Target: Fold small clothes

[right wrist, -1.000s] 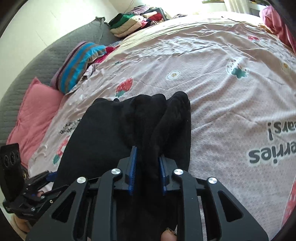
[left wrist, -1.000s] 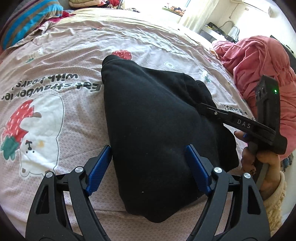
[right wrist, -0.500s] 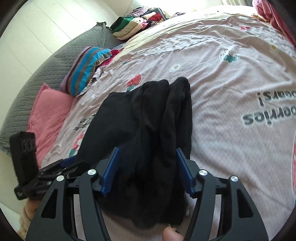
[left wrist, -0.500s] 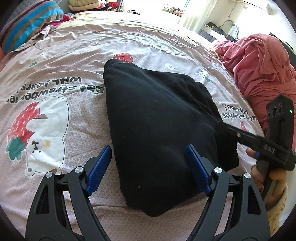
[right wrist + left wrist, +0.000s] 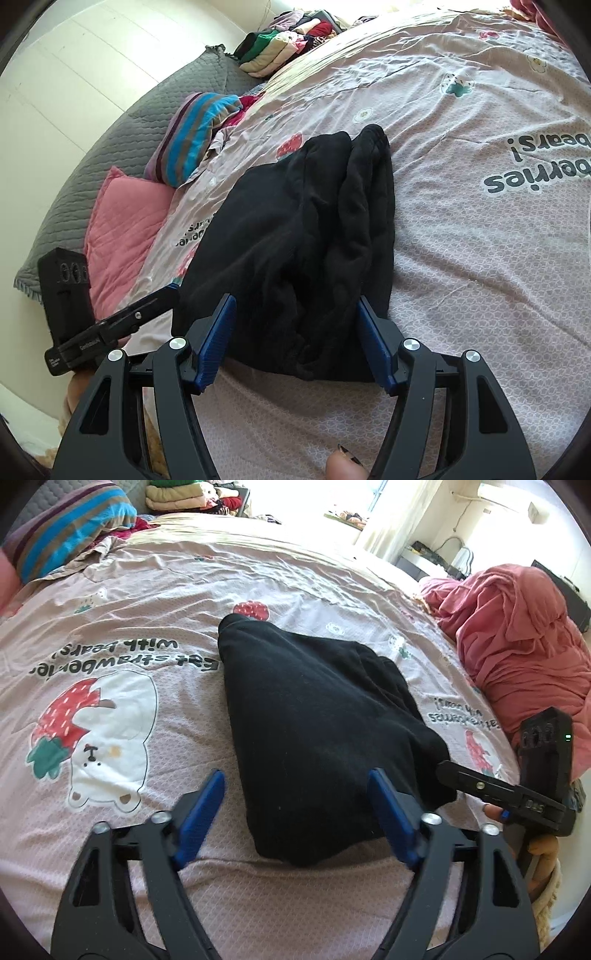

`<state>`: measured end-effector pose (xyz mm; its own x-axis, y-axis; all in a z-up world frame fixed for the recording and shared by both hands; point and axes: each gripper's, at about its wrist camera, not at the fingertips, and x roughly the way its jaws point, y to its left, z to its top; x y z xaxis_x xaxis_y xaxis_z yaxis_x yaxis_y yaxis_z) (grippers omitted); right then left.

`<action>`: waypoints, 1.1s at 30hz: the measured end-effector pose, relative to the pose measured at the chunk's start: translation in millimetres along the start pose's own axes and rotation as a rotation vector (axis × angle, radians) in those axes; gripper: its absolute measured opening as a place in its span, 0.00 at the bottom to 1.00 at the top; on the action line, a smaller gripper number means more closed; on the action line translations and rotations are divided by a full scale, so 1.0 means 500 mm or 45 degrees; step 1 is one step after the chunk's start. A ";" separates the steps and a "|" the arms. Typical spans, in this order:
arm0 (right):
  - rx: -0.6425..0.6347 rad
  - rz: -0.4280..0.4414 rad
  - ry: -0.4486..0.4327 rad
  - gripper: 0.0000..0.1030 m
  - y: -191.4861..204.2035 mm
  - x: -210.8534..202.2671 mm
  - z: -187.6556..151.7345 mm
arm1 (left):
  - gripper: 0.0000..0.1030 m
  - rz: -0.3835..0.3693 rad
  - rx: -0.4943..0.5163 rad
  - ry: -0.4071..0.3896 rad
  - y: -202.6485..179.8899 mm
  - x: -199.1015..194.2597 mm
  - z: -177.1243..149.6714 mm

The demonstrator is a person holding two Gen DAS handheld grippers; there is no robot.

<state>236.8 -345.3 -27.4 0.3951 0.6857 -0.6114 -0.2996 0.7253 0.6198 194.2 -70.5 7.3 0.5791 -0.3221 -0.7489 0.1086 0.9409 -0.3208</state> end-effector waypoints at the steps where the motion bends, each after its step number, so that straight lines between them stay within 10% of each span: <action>1: 0.002 0.000 0.000 0.62 0.000 0.002 0.001 | 0.51 -0.009 -0.011 -0.003 0.002 -0.004 -0.001; 7: 0.046 0.000 -0.013 0.59 -0.010 0.018 0.008 | 0.46 -0.037 -0.002 0.019 -0.010 0.005 0.003; 10: 0.044 -0.015 -0.026 0.18 -0.012 0.024 0.015 | 0.47 0.008 0.036 0.042 -0.024 0.026 -0.001; 13: -0.065 -0.088 -0.067 0.14 0.017 -0.002 0.018 | 0.47 0.012 0.061 0.042 -0.036 0.021 -0.002; 21: -0.102 -0.238 -0.039 0.21 0.009 0.005 0.002 | 0.49 0.031 0.120 0.055 -0.048 0.024 -0.018; 33: -0.208 -0.446 -0.165 0.60 0.047 -0.021 -0.022 | 0.55 0.031 0.106 0.076 -0.041 0.021 -0.026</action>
<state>216.2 -334.7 -11.9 0.6007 0.3893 -0.6983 -0.2574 0.9211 0.2921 187.4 -94.6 -1.5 0.5334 -0.3027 -0.7898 0.1636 0.9531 -0.2548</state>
